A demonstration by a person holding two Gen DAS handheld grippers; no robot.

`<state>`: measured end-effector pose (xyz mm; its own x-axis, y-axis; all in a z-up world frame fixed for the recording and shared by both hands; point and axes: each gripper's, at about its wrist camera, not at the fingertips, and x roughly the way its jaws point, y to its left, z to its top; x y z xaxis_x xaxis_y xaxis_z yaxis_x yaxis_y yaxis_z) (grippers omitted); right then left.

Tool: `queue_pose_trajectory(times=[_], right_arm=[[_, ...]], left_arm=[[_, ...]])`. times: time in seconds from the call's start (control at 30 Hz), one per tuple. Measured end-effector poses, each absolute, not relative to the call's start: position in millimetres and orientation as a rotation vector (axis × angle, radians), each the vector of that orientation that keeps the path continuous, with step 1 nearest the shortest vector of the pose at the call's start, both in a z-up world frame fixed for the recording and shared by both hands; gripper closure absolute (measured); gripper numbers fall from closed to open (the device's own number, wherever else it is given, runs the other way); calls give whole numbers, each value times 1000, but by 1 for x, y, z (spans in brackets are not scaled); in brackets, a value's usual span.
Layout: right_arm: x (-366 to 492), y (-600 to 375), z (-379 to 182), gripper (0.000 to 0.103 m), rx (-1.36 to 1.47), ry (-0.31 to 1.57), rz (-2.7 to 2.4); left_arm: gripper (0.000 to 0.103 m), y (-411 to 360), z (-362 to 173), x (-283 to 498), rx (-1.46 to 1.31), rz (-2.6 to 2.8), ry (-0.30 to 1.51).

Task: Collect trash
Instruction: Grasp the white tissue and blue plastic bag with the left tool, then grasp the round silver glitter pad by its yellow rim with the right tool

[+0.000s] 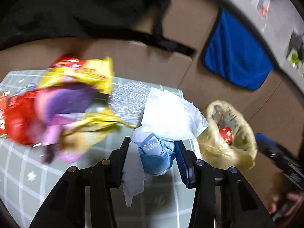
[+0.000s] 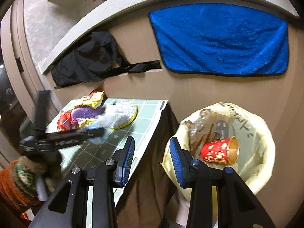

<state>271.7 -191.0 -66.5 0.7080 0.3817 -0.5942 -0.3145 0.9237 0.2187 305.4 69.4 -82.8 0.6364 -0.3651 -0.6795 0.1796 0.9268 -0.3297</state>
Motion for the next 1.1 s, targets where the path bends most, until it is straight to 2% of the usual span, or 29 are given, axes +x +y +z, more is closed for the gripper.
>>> queue_pose_trajectory(times=[0.17,0.3,0.57,0.87,1.1], right_arm=[[285,-162,-66,66,86,689,431],[305,-137,-64,66,99,712,478],[374,-71,-80,66,59,785,565],[475,-58,-124,66,81,884,450],[468,-56,-137,66,153,933,543]], left_arm=[[57,136,-59,273,-343,-249,729],[57,179,-50,252,-320,-134,658],[56,250,-66,234,-418,-66,680],[56,283,-88,233,-490,-75,701],[56,288,-97,238,-541,-84,724]])
